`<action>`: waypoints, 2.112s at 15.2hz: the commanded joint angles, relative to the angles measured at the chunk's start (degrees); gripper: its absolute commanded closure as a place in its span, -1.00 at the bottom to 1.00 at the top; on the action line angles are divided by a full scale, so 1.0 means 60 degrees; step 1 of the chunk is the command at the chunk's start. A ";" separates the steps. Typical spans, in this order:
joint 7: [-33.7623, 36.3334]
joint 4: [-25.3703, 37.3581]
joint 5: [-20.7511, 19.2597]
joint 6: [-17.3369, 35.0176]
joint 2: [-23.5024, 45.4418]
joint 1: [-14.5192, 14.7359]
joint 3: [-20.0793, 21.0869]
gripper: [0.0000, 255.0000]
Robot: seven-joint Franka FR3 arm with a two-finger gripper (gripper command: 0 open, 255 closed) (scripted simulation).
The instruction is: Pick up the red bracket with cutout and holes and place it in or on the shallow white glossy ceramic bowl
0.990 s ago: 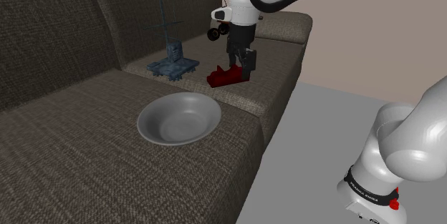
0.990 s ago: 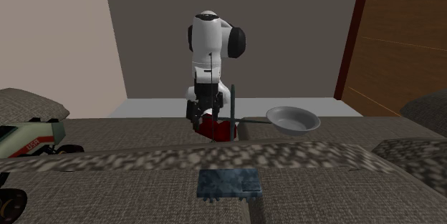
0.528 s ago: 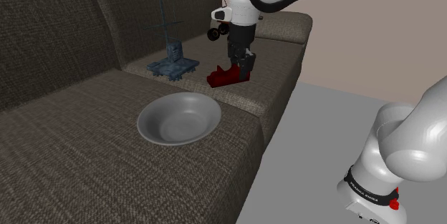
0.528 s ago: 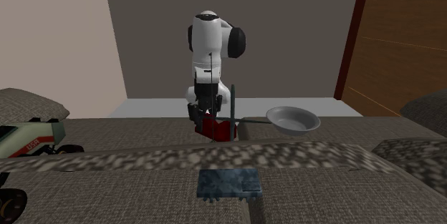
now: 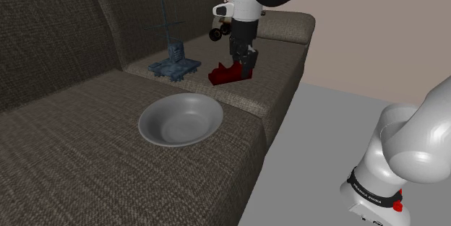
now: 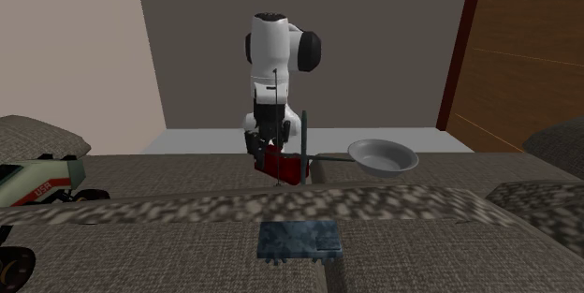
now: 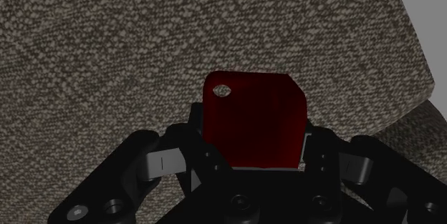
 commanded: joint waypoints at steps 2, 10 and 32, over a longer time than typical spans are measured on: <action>-0.0011 0.0391 -0.0002 -0.0374 0.0015 -0.0004 -0.0004 1.00; -0.0029 0.1636 -0.0022 -0.1410 0.0225 -0.0015 -0.0004 1.00; 0.2667 0.4113 0.0032 -0.2978 0.1217 0.0951 0.1737 1.00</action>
